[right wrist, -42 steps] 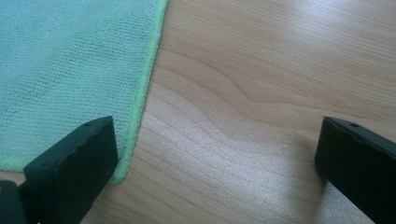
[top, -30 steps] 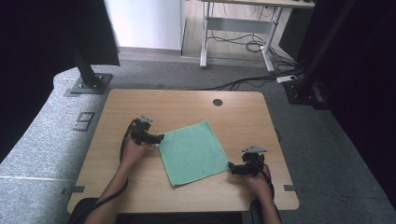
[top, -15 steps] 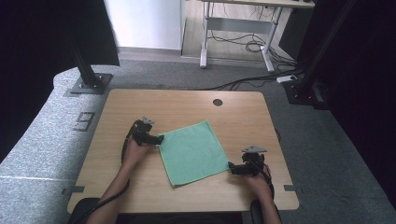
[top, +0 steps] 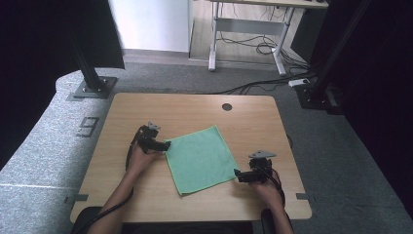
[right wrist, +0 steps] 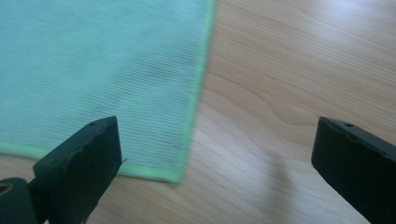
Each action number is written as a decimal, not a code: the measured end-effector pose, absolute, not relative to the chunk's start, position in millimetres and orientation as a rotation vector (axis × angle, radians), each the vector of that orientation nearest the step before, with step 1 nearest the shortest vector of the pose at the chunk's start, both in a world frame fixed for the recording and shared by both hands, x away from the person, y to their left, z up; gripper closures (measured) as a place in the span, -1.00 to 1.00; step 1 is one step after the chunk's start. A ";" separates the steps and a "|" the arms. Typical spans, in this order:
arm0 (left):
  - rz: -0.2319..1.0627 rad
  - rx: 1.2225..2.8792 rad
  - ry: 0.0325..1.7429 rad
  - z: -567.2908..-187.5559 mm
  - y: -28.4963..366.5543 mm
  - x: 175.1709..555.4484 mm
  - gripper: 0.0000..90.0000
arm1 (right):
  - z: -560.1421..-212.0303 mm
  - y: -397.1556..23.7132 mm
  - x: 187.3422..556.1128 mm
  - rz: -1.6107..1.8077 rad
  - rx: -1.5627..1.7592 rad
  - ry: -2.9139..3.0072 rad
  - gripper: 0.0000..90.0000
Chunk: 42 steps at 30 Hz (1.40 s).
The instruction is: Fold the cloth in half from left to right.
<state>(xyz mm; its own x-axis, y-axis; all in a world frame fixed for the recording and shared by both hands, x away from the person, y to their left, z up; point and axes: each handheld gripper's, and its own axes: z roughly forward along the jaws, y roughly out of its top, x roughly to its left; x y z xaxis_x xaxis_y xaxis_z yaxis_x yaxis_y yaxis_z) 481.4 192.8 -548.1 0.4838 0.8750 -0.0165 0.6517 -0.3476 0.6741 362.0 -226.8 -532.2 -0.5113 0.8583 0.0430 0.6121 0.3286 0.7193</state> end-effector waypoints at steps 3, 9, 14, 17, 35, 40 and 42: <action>0.467 2.112 1.256 -548.1 192.6 481.5 -0.89 | -527.7 -209.1 357.9 1.033 1.227 2.334 -1.00; 0.467 2.112 1.256 -548.1 192.6 481.4 -0.89 | -524.6 -187.5 355.8 1.065 1.162 2.402 -1.00; 0.467 2.114 1.255 -548.0 192.7 481.4 -0.89 | -524.0 -163.3 351.9 1.053 1.064 2.481 -1.00; 0.467 2.114 1.255 -548.0 192.7 481.4 -0.89 | -522.7 -148.0 348.2 1.081 1.022 2.509 -0.95; 0.468 2.110 1.256 -548.3 192.6 481.5 -0.89 | -523.3 -86.4 331.3 1.147 0.814 2.668 -0.65; 0.468 2.110 1.256 -548.2 192.6 481.4 -0.89 | -523.1 -70.6 326.0 1.153 0.754 2.712 -0.51; 0.468 2.110 1.256 -548.2 192.6 481.4 -0.89 | -522.5 -63.5 323.6 1.160 0.722 2.733 -0.40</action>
<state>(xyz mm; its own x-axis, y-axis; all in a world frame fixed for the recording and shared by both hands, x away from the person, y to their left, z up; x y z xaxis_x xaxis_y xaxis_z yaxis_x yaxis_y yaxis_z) 481.4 192.6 -548.2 0.4824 0.8758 -0.0164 0.6518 -0.3463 0.6747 323.6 -63.5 -522.5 -0.8848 0.4547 0.1022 0.3893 0.6006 0.6984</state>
